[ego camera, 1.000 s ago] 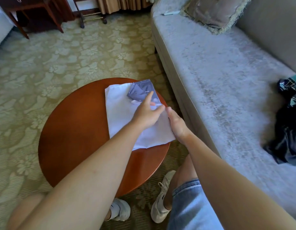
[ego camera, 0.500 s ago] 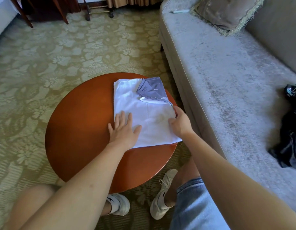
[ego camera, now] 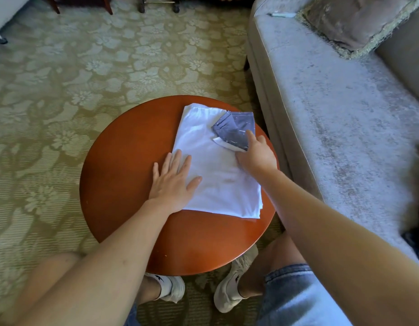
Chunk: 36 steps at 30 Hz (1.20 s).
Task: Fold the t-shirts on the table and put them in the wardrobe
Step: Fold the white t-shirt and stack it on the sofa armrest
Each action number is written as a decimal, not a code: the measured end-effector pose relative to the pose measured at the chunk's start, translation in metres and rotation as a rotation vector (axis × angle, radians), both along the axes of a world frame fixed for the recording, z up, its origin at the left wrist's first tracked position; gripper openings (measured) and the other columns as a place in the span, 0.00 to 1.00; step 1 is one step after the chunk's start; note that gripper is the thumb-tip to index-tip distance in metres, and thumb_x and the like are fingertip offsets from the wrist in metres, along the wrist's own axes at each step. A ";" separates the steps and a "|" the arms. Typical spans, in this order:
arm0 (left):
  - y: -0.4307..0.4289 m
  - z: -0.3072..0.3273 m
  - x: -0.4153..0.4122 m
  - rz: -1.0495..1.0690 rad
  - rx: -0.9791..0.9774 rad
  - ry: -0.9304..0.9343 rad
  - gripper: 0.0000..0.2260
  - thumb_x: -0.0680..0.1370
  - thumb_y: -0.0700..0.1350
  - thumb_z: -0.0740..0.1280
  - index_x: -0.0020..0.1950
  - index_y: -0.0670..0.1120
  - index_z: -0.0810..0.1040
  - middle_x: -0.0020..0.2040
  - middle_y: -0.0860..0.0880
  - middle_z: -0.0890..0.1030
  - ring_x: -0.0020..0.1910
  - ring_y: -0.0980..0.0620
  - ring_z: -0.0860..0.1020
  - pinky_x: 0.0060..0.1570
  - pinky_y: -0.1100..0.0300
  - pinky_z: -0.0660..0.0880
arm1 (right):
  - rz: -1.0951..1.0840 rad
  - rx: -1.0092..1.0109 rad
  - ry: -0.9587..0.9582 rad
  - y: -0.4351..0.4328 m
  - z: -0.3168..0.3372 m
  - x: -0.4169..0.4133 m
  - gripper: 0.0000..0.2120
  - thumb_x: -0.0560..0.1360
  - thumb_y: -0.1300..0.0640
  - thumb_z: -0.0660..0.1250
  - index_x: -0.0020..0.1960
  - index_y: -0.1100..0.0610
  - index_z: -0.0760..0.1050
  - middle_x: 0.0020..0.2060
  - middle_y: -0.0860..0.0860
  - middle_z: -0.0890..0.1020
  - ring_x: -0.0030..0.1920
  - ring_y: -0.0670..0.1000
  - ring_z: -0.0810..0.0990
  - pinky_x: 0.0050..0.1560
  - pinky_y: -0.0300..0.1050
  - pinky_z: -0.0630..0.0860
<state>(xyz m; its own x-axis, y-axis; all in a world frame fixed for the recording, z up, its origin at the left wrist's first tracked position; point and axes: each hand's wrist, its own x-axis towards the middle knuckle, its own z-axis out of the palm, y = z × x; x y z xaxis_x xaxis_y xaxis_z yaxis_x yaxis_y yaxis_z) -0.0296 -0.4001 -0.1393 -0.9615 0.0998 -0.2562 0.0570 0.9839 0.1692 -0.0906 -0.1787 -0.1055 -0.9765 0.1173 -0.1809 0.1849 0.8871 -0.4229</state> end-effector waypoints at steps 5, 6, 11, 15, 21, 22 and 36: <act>-0.013 0.002 -0.011 -0.062 -0.014 0.002 0.31 0.81 0.64 0.44 0.80 0.54 0.39 0.79 0.53 0.35 0.77 0.52 0.34 0.75 0.43 0.37 | 0.076 0.094 0.185 0.001 -0.003 -0.011 0.10 0.77 0.58 0.59 0.51 0.60 0.77 0.48 0.57 0.77 0.49 0.60 0.76 0.40 0.45 0.64; -0.017 0.002 -0.015 -0.072 -0.025 0.001 0.31 0.81 0.65 0.43 0.80 0.54 0.39 0.79 0.53 0.35 0.77 0.52 0.34 0.75 0.43 0.37 | 0.069 0.051 0.232 0.000 0.001 -0.014 0.08 0.76 0.59 0.59 0.45 0.60 0.76 0.45 0.57 0.78 0.44 0.59 0.75 0.39 0.44 0.63; -0.033 0.009 -0.031 -0.052 -0.104 0.047 0.30 0.81 0.64 0.42 0.80 0.54 0.40 0.80 0.52 0.39 0.78 0.50 0.36 0.75 0.43 0.36 | -0.358 -0.280 0.316 0.012 0.010 -0.028 0.11 0.78 0.54 0.60 0.49 0.61 0.76 0.47 0.59 0.81 0.46 0.60 0.77 0.42 0.47 0.68; -0.017 0.016 -0.023 0.016 -0.116 0.189 0.27 0.83 0.59 0.45 0.80 0.53 0.45 0.80 0.49 0.47 0.78 0.47 0.43 0.75 0.42 0.41 | -0.548 -0.229 0.218 0.027 -0.008 -0.018 0.18 0.81 0.53 0.57 0.68 0.58 0.69 0.66 0.57 0.71 0.65 0.60 0.70 0.61 0.53 0.68; 0.027 0.010 -0.012 0.067 -0.010 0.022 0.34 0.79 0.68 0.45 0.80 0.53 0.42 0.80 0.48 0.39 0.78 0.46 0.39 0.74 0.40 0.39 | 0.261 0.092 0.147 -0.009 -0.008 -0.020 0.25 0.81 0.47 0.56 0.75 0.56 0.63 0.76 0.55 0.61 0.76 0.56 0.59 0.72 0.55 0.58; 0.028 0.007 -0.011 0.073 -0.017 -0.015 0.35 0.78 0.69 0.45 0.80 0.53 0.40 0.80 0.49 0.37 0.78 0.47 0.37 0.74 0.40 0.37 | 0.318 0.142 0.026 -0.010 -0.009 -0.019 0.27 0.81 0.45 0.55 0.77 0.54 0.60 0.77 0.53 0.58 0.77 0.54 0.55 0.74 0.57 0.53; -0.045 0.022 -0.024 0.364 -0.088 0.189 0.30 0.83 0.54 0.56 0.80 0.50 0.46 0.80 0.44 0.43 0.78 0.43 0.47 0.75 0.41 0.49 | 0.134 0.186 -0.035 -0.008 -0.005 0.007 0.16 0.80 0.48 0.57 0.61 0.56 0.72 0.64 0.55 0.71 0.66 0.59 0.66 0.64 0.58 0.64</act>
<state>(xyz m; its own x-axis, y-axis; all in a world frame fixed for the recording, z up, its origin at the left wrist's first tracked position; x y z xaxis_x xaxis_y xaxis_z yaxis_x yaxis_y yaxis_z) -0.0539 -0.4452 -0.1178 -0.9609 -0.2695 -0.0639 -0.2749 0.9559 0.1030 -0.0839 -0.1870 -0.1104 -0.9791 0.0216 -0.2020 0.0719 0.9668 -0.2452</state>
